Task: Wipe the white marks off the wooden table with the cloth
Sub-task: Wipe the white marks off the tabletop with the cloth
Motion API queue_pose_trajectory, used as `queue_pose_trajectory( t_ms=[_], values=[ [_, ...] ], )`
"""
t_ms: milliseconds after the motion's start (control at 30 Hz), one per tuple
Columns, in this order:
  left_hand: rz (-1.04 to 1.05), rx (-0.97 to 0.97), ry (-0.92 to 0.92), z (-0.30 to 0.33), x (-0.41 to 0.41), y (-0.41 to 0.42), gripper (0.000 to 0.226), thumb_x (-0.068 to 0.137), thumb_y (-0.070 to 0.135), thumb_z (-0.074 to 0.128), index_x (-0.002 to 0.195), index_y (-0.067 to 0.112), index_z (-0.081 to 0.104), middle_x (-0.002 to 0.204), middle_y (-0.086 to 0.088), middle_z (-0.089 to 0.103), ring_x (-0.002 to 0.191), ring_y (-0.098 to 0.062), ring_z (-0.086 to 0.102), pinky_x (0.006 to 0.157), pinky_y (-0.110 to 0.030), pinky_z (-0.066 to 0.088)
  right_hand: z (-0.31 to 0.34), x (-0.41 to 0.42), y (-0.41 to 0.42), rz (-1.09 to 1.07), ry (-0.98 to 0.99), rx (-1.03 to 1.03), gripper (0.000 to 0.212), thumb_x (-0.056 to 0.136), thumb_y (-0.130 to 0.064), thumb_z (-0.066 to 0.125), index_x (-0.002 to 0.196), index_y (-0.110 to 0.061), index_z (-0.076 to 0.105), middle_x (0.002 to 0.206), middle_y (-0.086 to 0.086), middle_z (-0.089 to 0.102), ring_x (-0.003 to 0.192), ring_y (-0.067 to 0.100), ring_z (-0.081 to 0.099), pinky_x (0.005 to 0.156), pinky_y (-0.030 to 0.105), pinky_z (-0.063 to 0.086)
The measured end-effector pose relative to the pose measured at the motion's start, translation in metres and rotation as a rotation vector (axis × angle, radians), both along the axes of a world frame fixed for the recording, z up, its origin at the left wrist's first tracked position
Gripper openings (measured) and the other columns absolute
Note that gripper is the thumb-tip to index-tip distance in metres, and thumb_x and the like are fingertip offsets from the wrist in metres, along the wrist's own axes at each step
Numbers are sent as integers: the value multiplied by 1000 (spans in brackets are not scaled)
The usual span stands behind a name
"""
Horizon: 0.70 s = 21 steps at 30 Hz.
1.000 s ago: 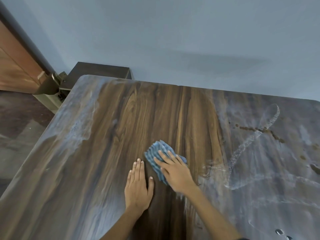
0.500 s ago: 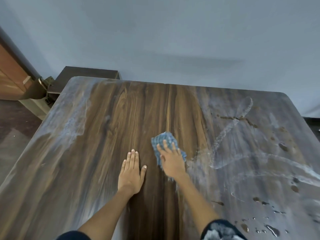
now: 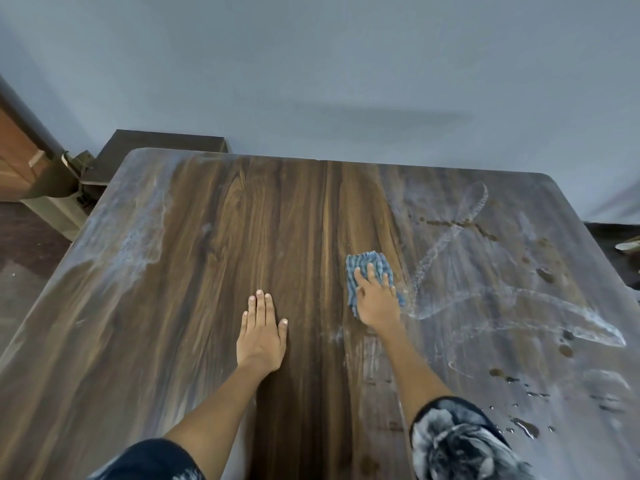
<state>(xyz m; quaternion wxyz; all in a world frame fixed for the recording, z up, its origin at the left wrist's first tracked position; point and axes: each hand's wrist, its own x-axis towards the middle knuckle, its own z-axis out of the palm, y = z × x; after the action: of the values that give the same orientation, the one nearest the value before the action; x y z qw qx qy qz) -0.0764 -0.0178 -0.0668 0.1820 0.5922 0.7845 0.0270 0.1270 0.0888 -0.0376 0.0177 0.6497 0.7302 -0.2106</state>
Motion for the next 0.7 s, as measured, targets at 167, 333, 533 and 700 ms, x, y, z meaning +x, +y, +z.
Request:
queue_pose_trajectory(
  t_ms=[167, 333, 533, 700],
  values=[
    [-1, 21, 14, -1, 2, -5, 62, 100, 39, 15, 146, 6, -10, 156, -11, -13, 144, -23, -12, 118, -34, -2, -4, -28, -50, 284, 33, 48, 48, 102, -29, 26, 150, -30, 17, 159, -4, 2, 147, 26, -3, 118, 44, 2],
    [6, 33, 27, -1, 4, -5, 61, 100, 39, 14, 146, 6, -10, 155, -11, -14, 144, -22, -13, 118, -33, -3, -16, 21, -98, 408, 4, 52, 47, 102, -37, 18, 148, -39, 9, 154, -19, -10, 146, 15, -11, 117, 38, -6],
    [37, 44, 31, -4, 8, -8, 59, 100, 38, 12, 145, 8, -11, 155, -8, -16, 143, -20, -15, 118, -33, -4, -2, 29, -2, 50, -86, 0, 48, 103, -32, 22, 150, -27, 13, 160, -3, 2, 147, 30, -1, 119, 46, 6],
    [74, 52, 19, -6, 13, -12, 58, 100, 37, 13, 146, 9, -10, 156, -8, -14, 144, -20, -13, 118, -34, -3, -10, -12, -44, 249, 15, 73, 49, 102, -27, 29, 150, -21, 19, 160, -1, 8, 147, 29, -1, 119, 45, 5]
  ],
)
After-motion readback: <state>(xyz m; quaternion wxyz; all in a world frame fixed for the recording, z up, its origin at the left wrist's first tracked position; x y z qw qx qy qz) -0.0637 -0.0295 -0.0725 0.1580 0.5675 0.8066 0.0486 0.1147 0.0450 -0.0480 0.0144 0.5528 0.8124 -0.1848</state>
